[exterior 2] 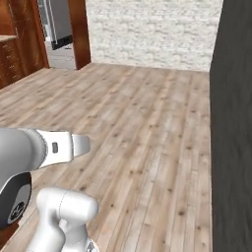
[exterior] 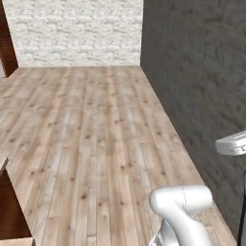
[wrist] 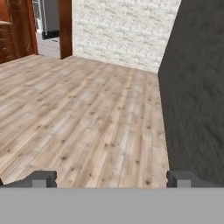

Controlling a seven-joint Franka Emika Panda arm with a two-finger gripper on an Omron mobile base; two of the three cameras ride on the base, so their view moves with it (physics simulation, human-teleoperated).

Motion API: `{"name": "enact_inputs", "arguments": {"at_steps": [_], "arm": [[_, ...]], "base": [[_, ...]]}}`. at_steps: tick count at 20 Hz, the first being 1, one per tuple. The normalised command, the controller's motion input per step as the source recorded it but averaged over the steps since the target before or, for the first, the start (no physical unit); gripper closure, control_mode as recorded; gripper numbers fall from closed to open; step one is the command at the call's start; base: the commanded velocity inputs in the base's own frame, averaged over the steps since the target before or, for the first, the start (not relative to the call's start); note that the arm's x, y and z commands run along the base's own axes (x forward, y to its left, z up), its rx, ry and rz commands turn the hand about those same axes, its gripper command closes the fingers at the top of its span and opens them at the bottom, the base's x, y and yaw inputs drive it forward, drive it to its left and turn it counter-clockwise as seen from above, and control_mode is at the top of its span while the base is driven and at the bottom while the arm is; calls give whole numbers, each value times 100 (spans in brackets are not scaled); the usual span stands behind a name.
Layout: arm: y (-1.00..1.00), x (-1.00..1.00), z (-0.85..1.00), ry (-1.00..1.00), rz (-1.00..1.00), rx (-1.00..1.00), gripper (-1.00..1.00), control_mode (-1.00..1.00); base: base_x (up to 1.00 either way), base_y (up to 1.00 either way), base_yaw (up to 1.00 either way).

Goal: Retrieve the orange and peach from the fridge and place them into the bowl on the dining table.

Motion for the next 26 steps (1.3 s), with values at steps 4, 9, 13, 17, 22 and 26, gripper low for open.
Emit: {"name": "enact_inputs", "arguments": {"at_steps": [4,9,13,17,22,26], "arm": [[0,0,0,0,0,0,-100,100],[0,0,0,0,0,0,-100,100],[0,0,0,0,0,0,-100,100],[0,0,0,0,0,0,-100,100],[0,0,0,0,0,0,-100,100],[0,0,0,0,0,0,-100,100]], "base": [[100,0,47],[100,0,44],[100,0,38],[100,0,28],[100,0,16],[100,19,10]]}}
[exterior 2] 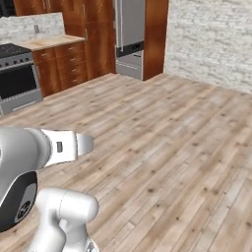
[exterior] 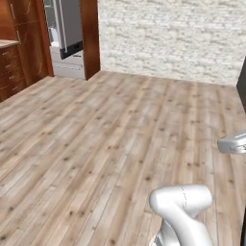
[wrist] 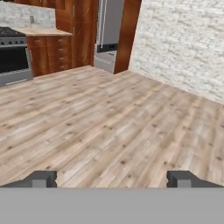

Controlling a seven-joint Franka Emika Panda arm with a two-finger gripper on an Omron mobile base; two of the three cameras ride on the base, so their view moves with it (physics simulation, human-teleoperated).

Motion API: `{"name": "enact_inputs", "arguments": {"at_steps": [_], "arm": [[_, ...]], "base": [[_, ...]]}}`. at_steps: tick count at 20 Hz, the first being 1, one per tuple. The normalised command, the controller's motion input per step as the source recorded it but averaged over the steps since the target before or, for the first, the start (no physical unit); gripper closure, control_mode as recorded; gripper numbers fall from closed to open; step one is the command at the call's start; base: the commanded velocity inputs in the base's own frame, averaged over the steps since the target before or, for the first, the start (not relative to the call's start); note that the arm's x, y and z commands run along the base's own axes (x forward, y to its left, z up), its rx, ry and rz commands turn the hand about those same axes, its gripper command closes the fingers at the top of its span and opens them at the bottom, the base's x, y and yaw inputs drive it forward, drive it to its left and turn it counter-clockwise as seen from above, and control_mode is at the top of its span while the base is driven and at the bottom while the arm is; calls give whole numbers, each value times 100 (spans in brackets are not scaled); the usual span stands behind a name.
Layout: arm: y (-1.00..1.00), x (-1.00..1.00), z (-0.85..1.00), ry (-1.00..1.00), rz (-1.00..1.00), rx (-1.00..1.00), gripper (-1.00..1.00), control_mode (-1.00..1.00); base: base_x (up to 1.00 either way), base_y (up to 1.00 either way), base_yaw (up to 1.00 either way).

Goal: Retrieve the orange and peach from the fridge and place them into the bowl on the dining table.

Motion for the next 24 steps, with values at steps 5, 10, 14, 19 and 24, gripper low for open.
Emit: {"name": "enact_inputs", "arguments": {"at_steps": [5,10,14,19,24], "arm": [[0,0,0,0,0,0,-100,100],[0,0,0,0,0,0,-100,100],[0,0,0,0,0,0,-100,100],[0,0,0,0,0,0,-100,100],[0,0,0,0,0,0,-100,100]], "base": [[100,38,2],[100,53,0],[100,65,-7],[100,77,-14],[100,79,-12]]}}
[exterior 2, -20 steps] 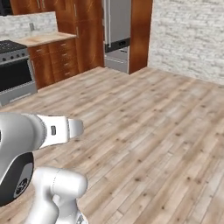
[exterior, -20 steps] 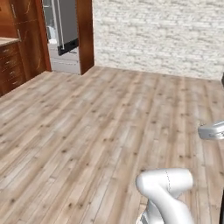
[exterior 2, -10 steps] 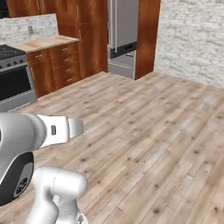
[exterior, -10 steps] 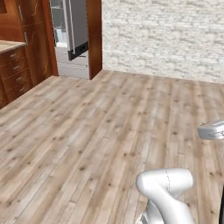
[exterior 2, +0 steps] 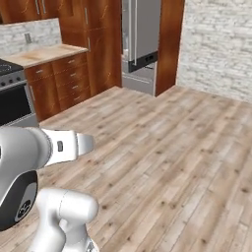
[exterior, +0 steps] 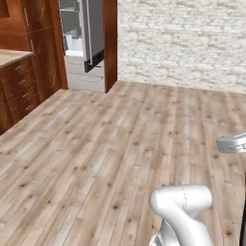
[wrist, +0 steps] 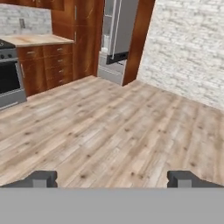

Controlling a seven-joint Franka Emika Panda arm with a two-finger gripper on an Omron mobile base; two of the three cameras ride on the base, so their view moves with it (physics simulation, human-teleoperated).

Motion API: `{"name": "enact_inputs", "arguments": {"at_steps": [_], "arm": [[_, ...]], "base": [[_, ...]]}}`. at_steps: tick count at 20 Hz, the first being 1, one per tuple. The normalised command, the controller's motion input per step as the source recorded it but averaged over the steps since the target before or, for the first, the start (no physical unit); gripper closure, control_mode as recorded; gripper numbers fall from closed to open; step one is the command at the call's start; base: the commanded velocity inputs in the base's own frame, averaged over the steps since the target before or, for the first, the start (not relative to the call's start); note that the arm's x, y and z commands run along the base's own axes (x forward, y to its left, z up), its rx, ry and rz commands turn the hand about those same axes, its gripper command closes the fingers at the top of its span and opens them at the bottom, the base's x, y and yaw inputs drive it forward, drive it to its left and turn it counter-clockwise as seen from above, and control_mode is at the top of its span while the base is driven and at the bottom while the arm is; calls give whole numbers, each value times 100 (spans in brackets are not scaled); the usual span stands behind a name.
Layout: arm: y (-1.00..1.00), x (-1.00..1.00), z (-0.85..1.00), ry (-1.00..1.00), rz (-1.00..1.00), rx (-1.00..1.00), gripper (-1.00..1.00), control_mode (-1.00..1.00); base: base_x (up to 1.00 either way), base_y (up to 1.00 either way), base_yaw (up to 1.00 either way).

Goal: Retrieve the orange and peach from the fridge and place them into the bowl on the dining table.

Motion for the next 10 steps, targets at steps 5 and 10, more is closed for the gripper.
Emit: {"name": "enact_inputs", "arguments": {"at_steps": [5,10], "arm": [[0,0,0,0,0,0,-100,100],[0,0,0,0,0,0,-100,100]], "base": [[100,79,-9],[100,73,-10]]}}
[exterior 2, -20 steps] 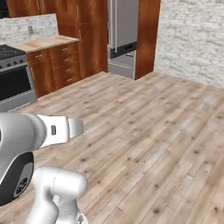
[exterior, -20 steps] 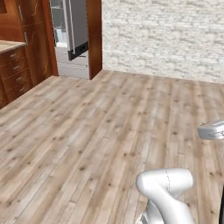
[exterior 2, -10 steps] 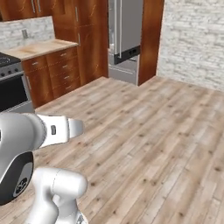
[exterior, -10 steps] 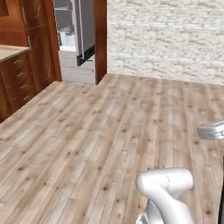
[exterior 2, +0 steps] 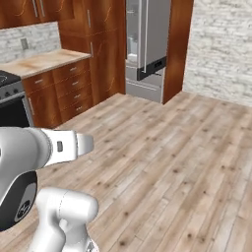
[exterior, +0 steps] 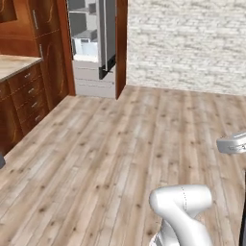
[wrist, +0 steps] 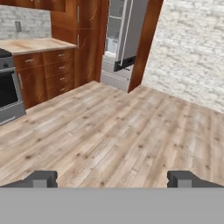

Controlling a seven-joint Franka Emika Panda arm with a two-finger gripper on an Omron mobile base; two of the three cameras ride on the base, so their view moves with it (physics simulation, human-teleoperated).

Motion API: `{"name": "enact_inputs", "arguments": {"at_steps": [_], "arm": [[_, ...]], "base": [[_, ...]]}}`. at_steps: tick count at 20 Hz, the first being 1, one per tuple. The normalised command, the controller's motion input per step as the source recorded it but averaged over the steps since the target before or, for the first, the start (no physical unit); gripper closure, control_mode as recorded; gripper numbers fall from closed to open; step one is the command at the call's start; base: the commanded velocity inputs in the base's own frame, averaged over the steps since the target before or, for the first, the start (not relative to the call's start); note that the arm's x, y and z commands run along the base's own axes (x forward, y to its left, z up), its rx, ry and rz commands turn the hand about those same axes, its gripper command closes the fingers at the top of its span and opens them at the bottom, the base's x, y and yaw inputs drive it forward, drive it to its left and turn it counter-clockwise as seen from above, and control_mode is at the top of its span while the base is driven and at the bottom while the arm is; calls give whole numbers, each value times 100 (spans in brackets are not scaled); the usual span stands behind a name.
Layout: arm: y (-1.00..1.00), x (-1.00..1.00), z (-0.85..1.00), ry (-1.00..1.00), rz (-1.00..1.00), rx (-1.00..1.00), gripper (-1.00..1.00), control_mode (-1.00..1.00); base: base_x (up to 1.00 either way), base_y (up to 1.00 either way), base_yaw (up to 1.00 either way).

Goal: Retrieve the orange and peach from the fridge and place them into the bowl on the dining table.

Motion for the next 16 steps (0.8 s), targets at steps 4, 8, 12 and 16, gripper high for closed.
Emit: {"name": "enact_inputs", "arguments": {"at_steps": [4,8,12,16], "arm": [[0,0,0,0,0,0,-100,100],[0,0,0,0,0,0,-100,100],[0,0,0,0,0,0,-100,100],[0,0,0,0,0,0,-100,100]], "base": [[100,62,-11],[100,60,-11],[100,61,-11],[100,61,-12]]}}
